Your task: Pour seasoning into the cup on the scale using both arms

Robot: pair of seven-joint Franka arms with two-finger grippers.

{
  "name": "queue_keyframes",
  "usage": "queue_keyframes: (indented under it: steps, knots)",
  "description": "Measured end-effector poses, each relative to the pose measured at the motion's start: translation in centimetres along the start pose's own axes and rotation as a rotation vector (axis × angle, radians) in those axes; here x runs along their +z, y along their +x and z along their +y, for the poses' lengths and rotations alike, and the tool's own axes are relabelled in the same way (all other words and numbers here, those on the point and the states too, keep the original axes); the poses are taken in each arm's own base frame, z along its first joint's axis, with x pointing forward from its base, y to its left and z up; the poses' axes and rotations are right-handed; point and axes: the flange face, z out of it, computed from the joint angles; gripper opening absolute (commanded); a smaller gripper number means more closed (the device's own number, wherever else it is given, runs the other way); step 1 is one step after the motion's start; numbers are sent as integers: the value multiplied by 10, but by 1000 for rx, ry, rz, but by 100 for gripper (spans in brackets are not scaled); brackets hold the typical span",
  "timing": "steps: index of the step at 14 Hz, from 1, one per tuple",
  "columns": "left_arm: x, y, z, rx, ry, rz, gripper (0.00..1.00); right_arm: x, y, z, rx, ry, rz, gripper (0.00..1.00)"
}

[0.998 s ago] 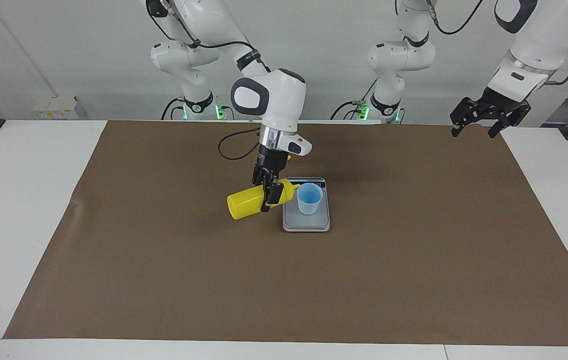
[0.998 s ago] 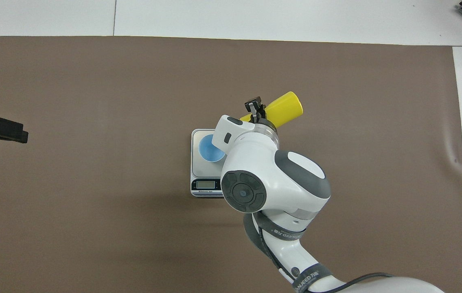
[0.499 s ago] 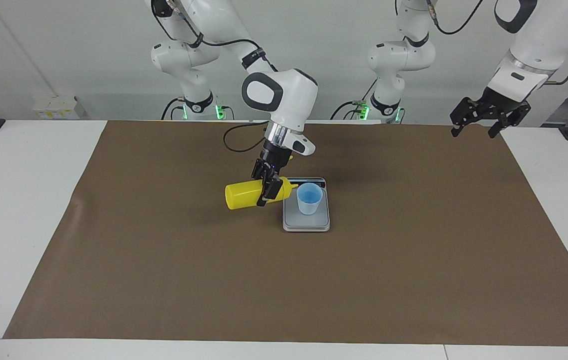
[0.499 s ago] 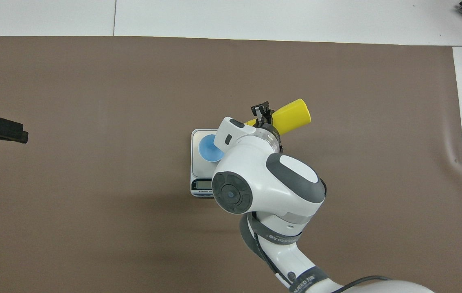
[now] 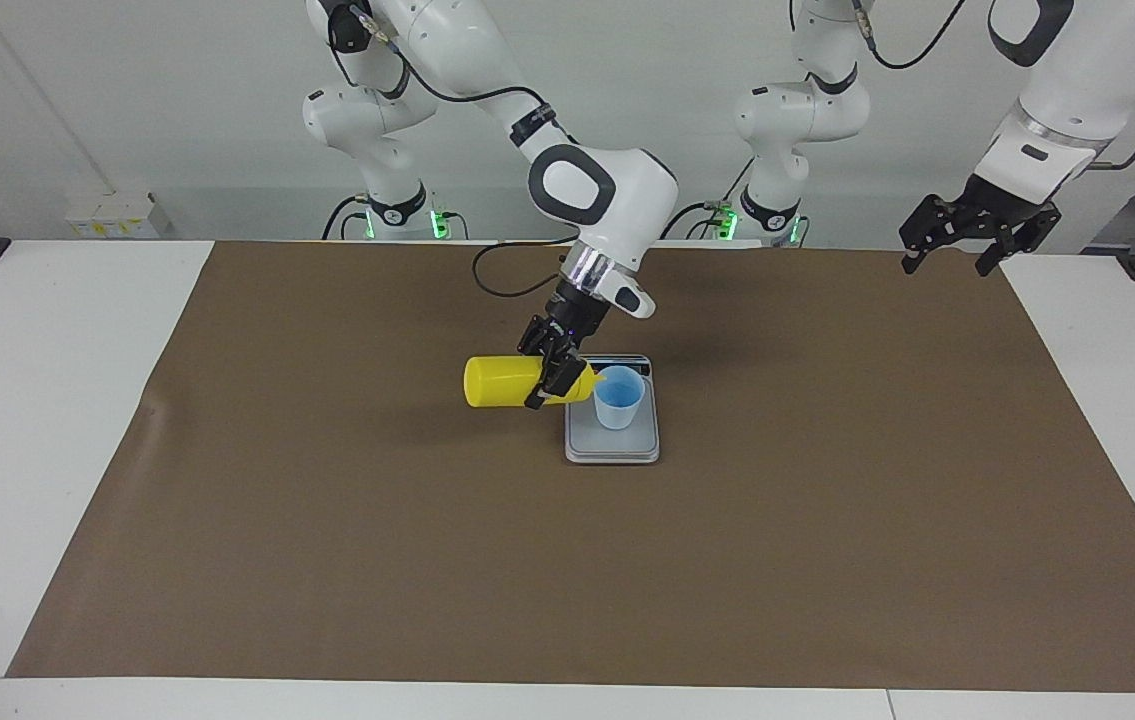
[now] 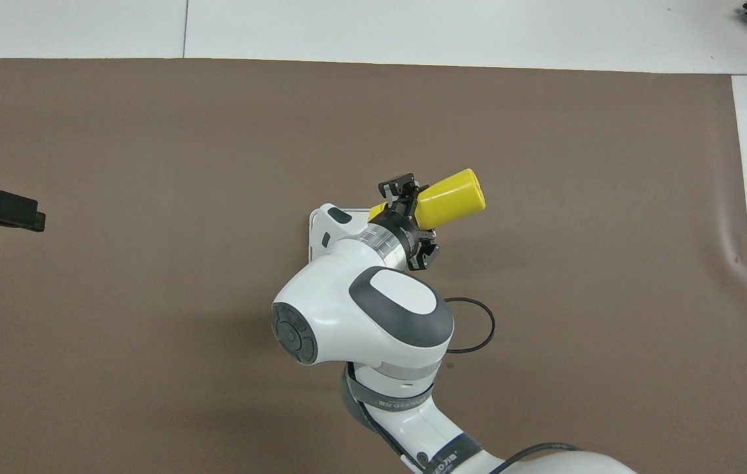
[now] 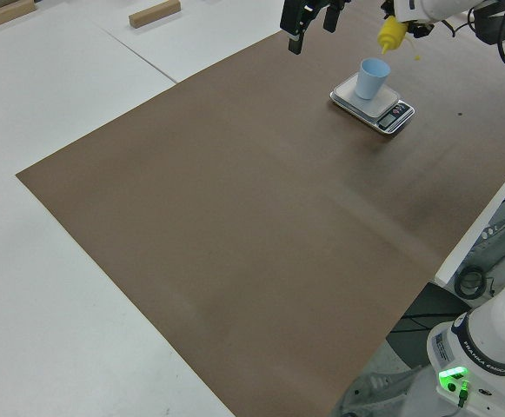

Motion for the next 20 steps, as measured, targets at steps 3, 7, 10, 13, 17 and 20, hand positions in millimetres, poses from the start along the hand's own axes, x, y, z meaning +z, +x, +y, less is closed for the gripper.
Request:
queue_keyframes:
  steps: [3,7,10,13,17,20]
  knots:
    - [0,0,0,0,0,0,100,1,4,-4,27,18,-29,0]
    - [0,0,0,0,0,0,100,1,6,-5,45,18,-29,0]
    - [0,0,0,0,0,0,100,2,7,-5,55,19,-30,0]
    - [0,0,0,0,0,0,100,4,9,-6,59,22,-31,0]
    - [0,0,0,0,0,0,100,7,11,-7,56,26,-31,0]
    - [0,0,0,0,0,0,100,10,13,-8,52,28,-28,0]
